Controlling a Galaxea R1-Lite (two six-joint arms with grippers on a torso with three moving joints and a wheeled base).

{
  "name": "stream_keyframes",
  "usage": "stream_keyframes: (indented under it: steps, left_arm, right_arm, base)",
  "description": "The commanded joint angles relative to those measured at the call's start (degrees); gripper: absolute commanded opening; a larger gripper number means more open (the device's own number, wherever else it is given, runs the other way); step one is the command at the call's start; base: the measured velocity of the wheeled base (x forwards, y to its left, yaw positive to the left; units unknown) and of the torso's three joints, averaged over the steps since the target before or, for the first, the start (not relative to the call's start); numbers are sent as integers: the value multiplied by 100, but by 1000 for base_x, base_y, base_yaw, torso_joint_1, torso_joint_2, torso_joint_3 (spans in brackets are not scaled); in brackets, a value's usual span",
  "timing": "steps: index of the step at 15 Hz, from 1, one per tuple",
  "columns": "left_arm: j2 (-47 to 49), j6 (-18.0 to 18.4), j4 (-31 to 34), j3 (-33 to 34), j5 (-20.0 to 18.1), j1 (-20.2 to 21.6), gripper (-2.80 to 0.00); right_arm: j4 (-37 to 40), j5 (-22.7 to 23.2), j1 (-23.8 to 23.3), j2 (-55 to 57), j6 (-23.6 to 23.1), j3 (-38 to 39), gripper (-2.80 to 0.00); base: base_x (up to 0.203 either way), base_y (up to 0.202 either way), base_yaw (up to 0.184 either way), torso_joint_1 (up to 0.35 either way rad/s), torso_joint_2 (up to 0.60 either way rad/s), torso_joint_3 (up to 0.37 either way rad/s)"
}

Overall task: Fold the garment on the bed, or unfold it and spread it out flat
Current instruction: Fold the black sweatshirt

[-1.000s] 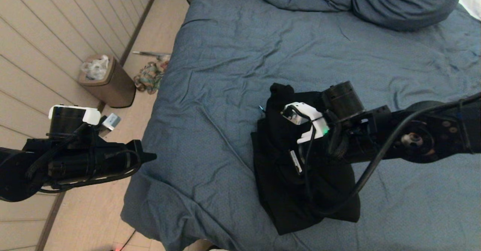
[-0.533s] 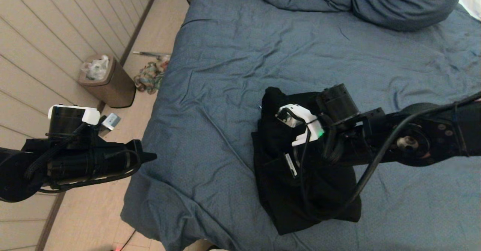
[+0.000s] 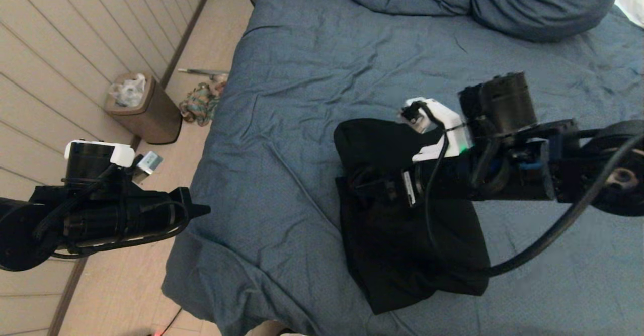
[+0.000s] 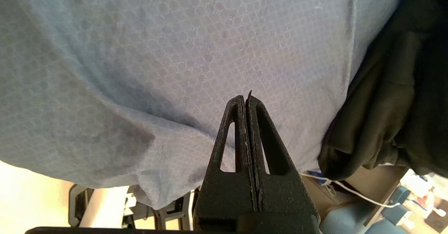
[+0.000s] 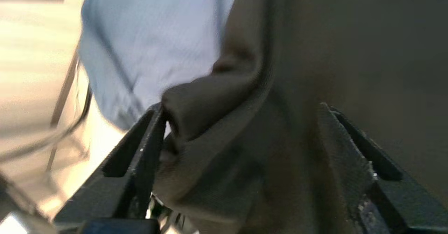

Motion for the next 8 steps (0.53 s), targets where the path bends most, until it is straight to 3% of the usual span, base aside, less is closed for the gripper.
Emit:
stream_keyframes:
  steps: [1, 2, 3, 6, 8]
  left_arm:
    - [-38, -17, -20, -9, -2, 1, -280]
    - [-41, -17, -21, -9, -2, 1, -280]
    - [-41, -17, -12, -1, -2, 1, -280]
    - [2, -17, -19, -1, -10, 1, -280]
    - [2, -17, -12, -1, -10, 1, -280]
  right_arm:
    - [-43, 2, -239, -347, 13, -71, 0]
    - [-48, -12, -448, -351, 57, -177, 0]
    - [-50, -27, -655, -321, 216, -294, -280]
    - [-42, -65, -992, -16, 1094, -855, -280]
    - [-35, -418, -1111, 445, 1375, -1139, -280]
  base:
    - [0, 0, 0, 0, 0, 0]
    - [0, 0, 0, 0, 0, 0]
    - [0, 0, 0, 0, 0, 0]
    - [0, 0, 0, 0, 0, 0]
    - [0, 0, 0, 0, 0, 0]
